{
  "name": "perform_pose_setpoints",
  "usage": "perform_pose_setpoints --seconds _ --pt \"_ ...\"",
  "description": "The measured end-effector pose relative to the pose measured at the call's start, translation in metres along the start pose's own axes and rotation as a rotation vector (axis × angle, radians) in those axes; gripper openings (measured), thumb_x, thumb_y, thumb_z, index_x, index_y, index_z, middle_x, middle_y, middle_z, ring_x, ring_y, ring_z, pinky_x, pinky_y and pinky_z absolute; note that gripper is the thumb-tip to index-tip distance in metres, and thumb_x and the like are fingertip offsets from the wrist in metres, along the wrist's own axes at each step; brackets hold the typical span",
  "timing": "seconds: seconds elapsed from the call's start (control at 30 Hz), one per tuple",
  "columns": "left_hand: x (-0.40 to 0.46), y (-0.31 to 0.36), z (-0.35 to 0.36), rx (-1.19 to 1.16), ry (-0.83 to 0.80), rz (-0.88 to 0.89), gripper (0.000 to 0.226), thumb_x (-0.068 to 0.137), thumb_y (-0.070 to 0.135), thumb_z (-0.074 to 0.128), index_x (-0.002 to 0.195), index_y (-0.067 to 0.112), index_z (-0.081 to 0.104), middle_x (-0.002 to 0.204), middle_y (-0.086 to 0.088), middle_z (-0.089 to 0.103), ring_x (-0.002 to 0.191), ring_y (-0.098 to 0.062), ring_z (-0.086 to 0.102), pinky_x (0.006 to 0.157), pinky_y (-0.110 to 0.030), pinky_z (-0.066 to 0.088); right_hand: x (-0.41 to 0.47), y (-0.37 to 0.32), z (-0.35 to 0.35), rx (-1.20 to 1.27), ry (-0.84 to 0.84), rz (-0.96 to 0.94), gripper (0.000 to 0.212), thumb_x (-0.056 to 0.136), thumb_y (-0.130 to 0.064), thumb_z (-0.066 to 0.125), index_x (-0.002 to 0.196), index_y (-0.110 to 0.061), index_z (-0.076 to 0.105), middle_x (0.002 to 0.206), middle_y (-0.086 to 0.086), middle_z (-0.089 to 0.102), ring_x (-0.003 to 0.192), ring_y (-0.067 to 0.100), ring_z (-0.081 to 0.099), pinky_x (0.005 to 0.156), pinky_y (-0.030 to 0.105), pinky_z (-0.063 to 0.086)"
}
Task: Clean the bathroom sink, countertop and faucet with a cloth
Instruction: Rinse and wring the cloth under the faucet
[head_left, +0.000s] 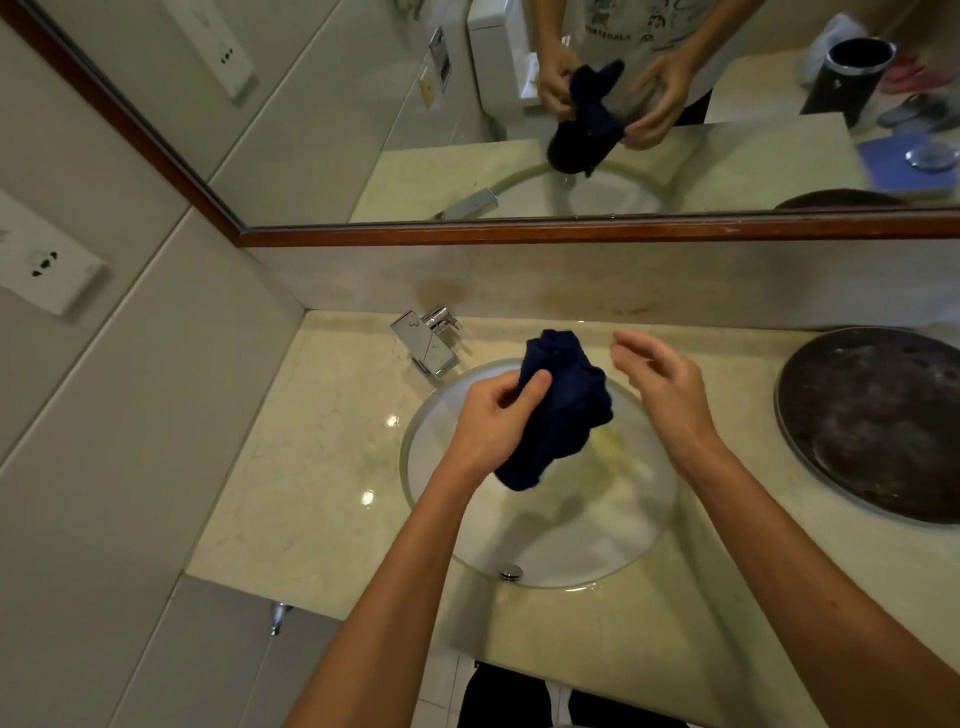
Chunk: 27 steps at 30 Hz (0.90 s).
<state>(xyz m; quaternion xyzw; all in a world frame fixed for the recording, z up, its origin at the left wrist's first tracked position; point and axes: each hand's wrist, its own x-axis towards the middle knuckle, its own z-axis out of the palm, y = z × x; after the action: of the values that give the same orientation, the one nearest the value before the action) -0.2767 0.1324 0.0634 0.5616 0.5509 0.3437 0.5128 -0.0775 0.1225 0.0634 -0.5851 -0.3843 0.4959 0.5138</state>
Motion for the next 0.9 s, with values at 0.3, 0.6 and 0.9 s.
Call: perform_pose_setpoints --seconds 0.3,0.6,0.9 --pt "0.010 0.013 -0.006 0.045 -0.033 0.079 0.032 0.103 0.040 0.056 0.105 0.011 0.071 0.075 -0.014 0.070 0.070 -0.015 0.065 0.063 -0.040 0.051 -0.005 -0.035 -0.007 -0.478 -0.338 -0.489 0.049 0.083 -0.017 0.061 0.130 -0.030 0.063 0.129 -0.010 0.052 0.122 0.009 0.051 0.100 0.021 0.044" --pt "0.007 0.012 -0.009 -0.156 -0.177 -0.156 0.033 0.104 0.038 0.056 0.121 0.009 0.060 0.098 -0.019 0.073 0.076 -0.023 0.069 0.059 -0.026 0.054 0.007 -0.041 0.004 -0.988 -0.578 -0.917 0.030 0.085 -0.041 0.074 0.109 -0.023 0.075 0.128 -0.006 0.066 0.125 0.019 0.055 0.110 0.040 0.039" --pt "-0.012 -0.014 -0.009 0.128 -0.101 0.058 0.047 0.083 0.034 0.082 0.125 0.031 0.062 0.111 0.010 0.072 0.094 -0.002 0.068 0.077 -0.021 0.053 0.020 -0.078 0.002 -0.746 -0.409 -0.590 0.013 0.090 -0.037 0.067 0.098 -0.027 0.067 0.085 -0.011 0.072 0.077 0.006 0.067 0.069 0.039 0.056"
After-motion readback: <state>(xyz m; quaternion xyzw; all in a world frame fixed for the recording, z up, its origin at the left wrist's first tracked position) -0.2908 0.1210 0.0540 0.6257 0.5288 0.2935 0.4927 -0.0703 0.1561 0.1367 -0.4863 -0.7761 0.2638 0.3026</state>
